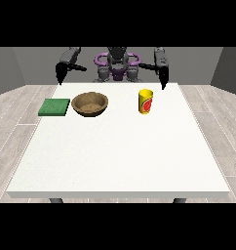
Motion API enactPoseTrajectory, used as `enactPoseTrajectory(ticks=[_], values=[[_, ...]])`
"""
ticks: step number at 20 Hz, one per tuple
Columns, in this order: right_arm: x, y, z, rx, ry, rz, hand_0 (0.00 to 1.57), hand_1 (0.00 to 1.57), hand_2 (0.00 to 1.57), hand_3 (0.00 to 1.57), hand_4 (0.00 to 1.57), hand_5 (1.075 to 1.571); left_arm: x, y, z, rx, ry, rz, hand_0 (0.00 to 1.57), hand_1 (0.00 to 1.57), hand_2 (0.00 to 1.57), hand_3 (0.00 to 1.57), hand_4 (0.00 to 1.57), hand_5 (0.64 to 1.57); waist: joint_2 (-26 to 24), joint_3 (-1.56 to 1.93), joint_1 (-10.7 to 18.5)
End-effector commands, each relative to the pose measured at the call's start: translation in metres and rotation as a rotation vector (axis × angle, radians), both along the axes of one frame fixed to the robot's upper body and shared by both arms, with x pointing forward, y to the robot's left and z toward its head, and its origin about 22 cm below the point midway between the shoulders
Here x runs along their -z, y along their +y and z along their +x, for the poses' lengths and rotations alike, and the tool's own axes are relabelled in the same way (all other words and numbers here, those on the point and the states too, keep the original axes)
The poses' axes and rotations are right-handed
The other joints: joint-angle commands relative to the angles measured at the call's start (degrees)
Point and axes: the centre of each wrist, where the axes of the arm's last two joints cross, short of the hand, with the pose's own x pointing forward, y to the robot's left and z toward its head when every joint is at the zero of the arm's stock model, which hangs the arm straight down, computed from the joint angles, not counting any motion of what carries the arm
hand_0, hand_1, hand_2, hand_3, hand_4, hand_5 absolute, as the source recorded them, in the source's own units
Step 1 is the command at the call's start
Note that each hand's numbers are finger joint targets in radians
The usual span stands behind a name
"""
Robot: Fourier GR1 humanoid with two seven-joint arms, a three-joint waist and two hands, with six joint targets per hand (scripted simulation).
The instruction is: Pick the cup and pour the ball into the bowl, then pick the bowl and place it on the pad
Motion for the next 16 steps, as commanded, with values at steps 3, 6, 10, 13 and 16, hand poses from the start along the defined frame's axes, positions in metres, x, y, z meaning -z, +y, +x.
enactPoseTrajectory(ticks=[3, 6, 10, 13, 16], values=[[0.017, -0.022, 0.002, -0.005, -0.021, 0.029, 0.0, 0.0, 0.0, 0.0, 0.0, 1.563, 0.02, 0.015, 0.017, -0.039, -0.015, 0.011, 0.0, 0.0, 0.0, 0.0, 0.0, 1.239, 0.8, -0.01, -1.1], [0.025, -0.036, -0.008, -0.003, 0.004, 0.02, 0.0, 0.0, 0.0, 0.0, 0.0, 1.564, 0.06, 0.005, 0.002, -0.073, 0.001, 0.005, 0.0, 0.0, 0.0, 0.0, 0.0, 1.232, 0.3, -0.02, -1.8], [-0.007, -0.039, 0.011, -0.055, -0.096, 0.014, 0.0, 0.0, 0.0, 0.0, 0.0, 1.559, 0.052, 0.001, 0.027, -0.115, -0.107, -0.014, 0.0, 0.0, 0.0, 0.0, 0.0, 1.276, 6.6, -0.05, -4.9], [0.015, -0.051, 0.009, -0.019, -0.016, 0.024, 0.0, 0.0, 0.0, 0.0, 0.0, 1.558, 0.07, -0.023, 0.027, -0.067, -0.027, -0.006, 0.0, 0.0, 0.0, 0.0, 0.0, 1.267, 3.1, -0.02, -3.0], [0.017, -0.06, 0.008, -0.028, -0.053, 0.023, 0.0, 0.0, 0.0, 0.0, 0.0, 1.558, 0.072, -0.012, 0.033, -0.087, -0.039, -0.027, 0.0, 0.0, 0.0, 0.0, 0.0, 1.245, 4.5, -0.02, -3.4]])
